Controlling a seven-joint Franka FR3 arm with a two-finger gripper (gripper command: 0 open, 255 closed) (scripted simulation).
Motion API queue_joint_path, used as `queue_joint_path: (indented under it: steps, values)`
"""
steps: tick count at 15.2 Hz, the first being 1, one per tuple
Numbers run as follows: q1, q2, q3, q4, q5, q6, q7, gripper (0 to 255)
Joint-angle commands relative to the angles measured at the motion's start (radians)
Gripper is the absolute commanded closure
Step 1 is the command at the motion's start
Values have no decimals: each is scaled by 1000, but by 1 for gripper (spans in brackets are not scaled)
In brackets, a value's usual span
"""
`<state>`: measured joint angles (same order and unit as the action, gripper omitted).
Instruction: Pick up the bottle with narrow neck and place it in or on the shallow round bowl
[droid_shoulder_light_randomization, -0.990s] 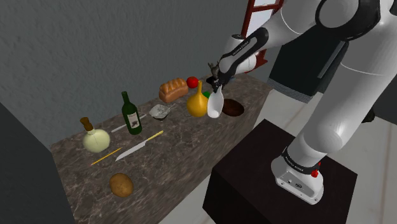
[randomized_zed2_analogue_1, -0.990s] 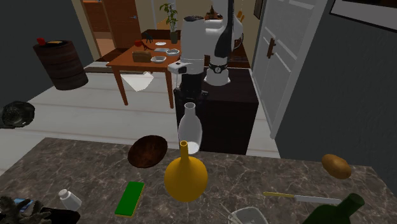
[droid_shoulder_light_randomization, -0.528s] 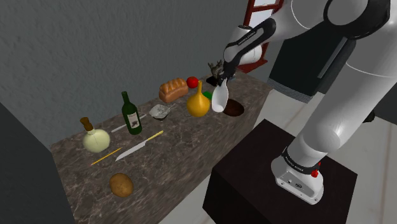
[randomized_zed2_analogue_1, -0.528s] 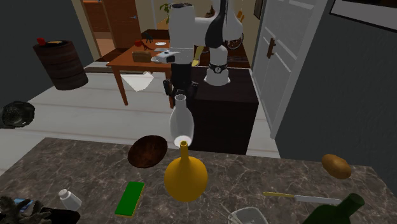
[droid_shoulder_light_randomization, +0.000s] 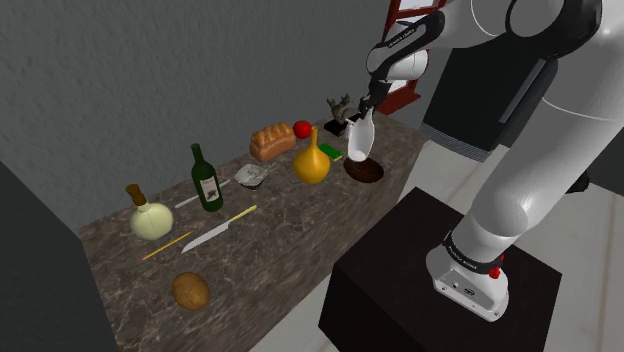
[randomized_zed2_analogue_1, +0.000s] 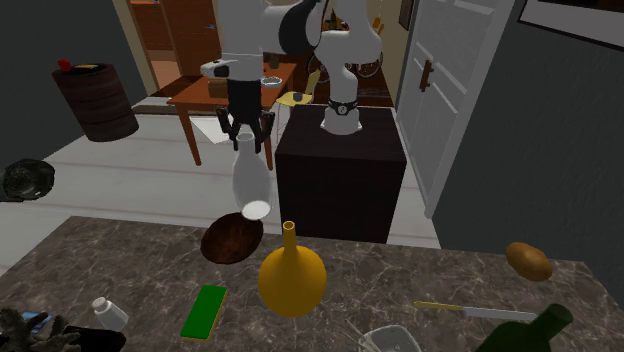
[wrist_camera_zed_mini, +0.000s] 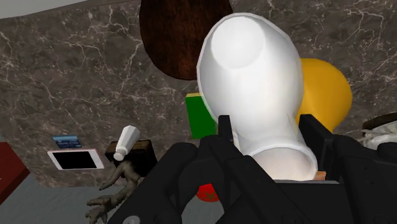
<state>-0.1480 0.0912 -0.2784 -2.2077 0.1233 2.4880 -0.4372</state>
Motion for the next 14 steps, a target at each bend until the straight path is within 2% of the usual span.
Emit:
queue_joint_path:
  steps: [1,7,14]
  values:
    - [-28,11,-19,48,16,-41,-56,255]
    - [-108,76,-61,217,65,-162,-192,255]
    - [-115,123,-52,178,100,-81,-221,255]
